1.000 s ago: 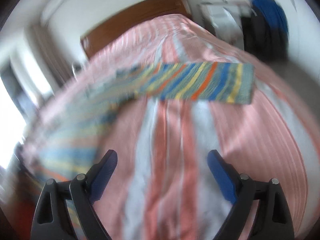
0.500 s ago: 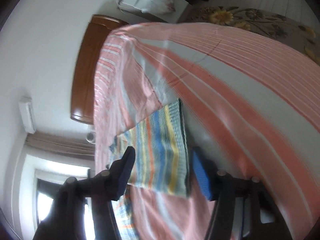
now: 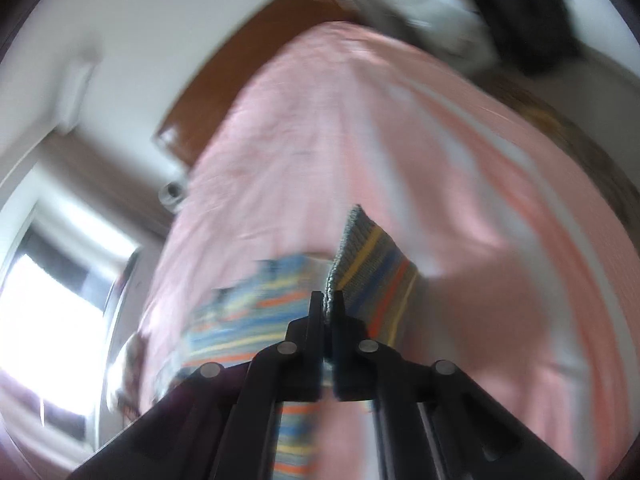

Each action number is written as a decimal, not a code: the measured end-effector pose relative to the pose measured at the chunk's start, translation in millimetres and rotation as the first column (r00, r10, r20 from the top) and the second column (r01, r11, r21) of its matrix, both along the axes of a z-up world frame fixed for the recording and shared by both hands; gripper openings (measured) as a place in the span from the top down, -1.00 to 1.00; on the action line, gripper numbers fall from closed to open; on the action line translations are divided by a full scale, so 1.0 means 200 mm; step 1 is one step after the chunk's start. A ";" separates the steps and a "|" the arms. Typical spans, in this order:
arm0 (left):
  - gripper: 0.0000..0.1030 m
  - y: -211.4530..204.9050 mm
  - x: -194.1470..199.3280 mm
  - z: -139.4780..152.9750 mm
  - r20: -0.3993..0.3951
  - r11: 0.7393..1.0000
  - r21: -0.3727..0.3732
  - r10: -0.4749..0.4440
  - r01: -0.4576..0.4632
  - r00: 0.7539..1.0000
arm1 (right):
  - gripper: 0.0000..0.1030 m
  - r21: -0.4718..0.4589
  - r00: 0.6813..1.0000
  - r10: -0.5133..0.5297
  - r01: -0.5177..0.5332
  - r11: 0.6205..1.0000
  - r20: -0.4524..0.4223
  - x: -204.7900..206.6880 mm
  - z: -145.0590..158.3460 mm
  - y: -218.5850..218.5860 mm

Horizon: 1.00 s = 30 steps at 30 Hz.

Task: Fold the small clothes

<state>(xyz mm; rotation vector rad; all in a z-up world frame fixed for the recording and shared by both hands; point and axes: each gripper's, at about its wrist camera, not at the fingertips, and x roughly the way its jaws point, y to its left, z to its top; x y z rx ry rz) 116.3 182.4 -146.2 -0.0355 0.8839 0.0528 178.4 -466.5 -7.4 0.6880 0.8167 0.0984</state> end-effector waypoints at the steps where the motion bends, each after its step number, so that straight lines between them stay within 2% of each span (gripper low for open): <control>1: -0.99 0.01 0.00 0.00 0.001 1.000 0.000 0.000 0.000 1.000 | 0.93 -0.008 0.998 0.055 -0.054 0.998 0.013 0.08 0.05 0.13; 4: -0.99 0.04 0.02 0.00 0.004 1.000 -0.002 -0.001 0.001 1.000 | 0.93 -0.041 0.984 0.176 -0.175 0.984 0.013 0.26 0.08 0.45; 6: -0.99 0.04 0.03 0.00 0.005 1.000 -0.002 -0.001 0.001 1.000 | 0.93 -0.071 0.970 0.241 -0.240 0.968 0.002 0.34 0.04 0.65; 8: -0.99 0.04 0.03 0.00 0.005 1.000 0.000 -0.001 0.001 1.000 | 0.89 -0.055 0.955 0.297 -0.298 0.953 -0.024 0.42 -0.07 0.83; 9: -0.99 0.04 0.03 0.00 0.006 1.000 -0.001 -0.001 0.001 1.000 | 0.73 -0.013 0.947 0.319 -0.320 0.947 -0.045 0.45 -0.14 0.88; 10: -0.99 0.05 0.03 0.00 0.007 1.000 -0.001 -0.001 0.001 1.000 | 0.18 0.057 0.937 0.340 -0.336 0.940 -0.077 0.48 -0.24 0.93; 12: -0.99 0.04 0.03 0.00 0.008 1.000 0.002 -0.001 0.001 1.000 | -0.38 0.150 0.936 0.334 -0.317 0.937 -0.109 0.49 -0.37 0.96; 15: -0.99 0.05 0.04 0.00 0.009 1.000 0.003 -0.002 0.002 1.000 | -0.38 0.291 0.944 0.318 -0.281 0.914 -0.086 0.48 -0.47 0.89; 17: -0.99 0.04 0.04 0.00 0.010 1.000 0.004 -0.001 0.001 1.000 | -0.38 0.335 0.952 0.300 -0.263 0.905 -0.061 0.44 -0.49 0.78; 20: -0.99 0.05 0.05 0.00 0.013 1.000 0.010 0.001 -0.001 1.000 | -0.38 0.287 0.956 0.266 -0.222 0.932 -0.125 0.39 -0.49 0.65; 23: -0.99 0.06 0.06 0.01 0.019 1.000 0.015 0.000 0.000 1.000 | -0.38 0.277 0.935 0.259 -0.189 0.942 -0.241 0.34 -0.61 0.51; 26: -0.99 0.10 0.10 0.02 0.023 1.000 0.016 -0.001 0.000 1.000 | -0.38 0.197 0.922 0.216 -0.158 0.968 -0.322 0.30 -0.73 0.44; 27: -0.99 0.11 0.10 0.02 0.025 1.000 0.016 -0.002 0.002 1.000 | -0.35 0.171 0.918 0.200 -0.148 0.974 -0.343 0.28 -0.77 0.42; 28: -0.99 0.12 0.12 0.02 0.026 1.000 0.017 -0.002 0.001 1.000 | -0.19 0.151 0.918 0.181 -0.135 0.979 -0.352 0.25 -0.79 0.40; 30: -0.99 0.12 0.12 0.02 0.027 1.000 0.018 -0.004 0.003 1.000 | -0.14 0.084 0.927 0.136 -0.114 0.990 -0.350 0.21 -0.77 0.38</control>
